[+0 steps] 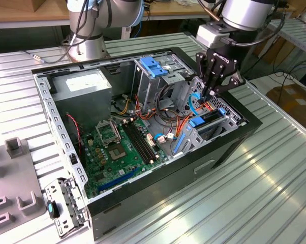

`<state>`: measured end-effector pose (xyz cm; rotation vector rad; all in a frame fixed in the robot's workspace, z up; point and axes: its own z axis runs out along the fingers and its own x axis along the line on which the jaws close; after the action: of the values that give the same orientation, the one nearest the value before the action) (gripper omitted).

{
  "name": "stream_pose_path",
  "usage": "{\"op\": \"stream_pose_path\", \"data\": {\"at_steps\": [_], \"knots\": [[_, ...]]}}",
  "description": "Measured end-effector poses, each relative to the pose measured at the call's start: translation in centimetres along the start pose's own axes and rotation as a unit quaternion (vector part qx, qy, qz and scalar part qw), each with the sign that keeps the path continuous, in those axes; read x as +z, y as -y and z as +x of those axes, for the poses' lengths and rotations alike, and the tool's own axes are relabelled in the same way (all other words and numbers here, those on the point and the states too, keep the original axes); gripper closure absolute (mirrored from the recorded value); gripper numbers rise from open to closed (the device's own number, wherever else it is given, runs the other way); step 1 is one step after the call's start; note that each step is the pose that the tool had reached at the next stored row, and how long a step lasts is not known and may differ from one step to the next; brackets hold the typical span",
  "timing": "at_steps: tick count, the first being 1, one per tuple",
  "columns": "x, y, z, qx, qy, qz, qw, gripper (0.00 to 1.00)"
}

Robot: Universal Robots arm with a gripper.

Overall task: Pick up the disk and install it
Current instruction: 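Insert the second disk wire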

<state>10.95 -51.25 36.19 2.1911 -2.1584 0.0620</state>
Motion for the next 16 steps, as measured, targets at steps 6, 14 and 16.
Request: {"op": "stream_pose_path", "data": {"at_steps": [6, 14, 16], "knots": [[0.3, 0.04, 1.73, 0.001, 0.0007, -0.0008, 1.0, 0.84], [0.73, 0.58, 2.69, 0.005, 0.0011, -0.0084, 0.99995, 0.84], [0.91, 0.61, 2.7, 0.006, 0.001, -0.0134, 0.99989, 0.84]]}}
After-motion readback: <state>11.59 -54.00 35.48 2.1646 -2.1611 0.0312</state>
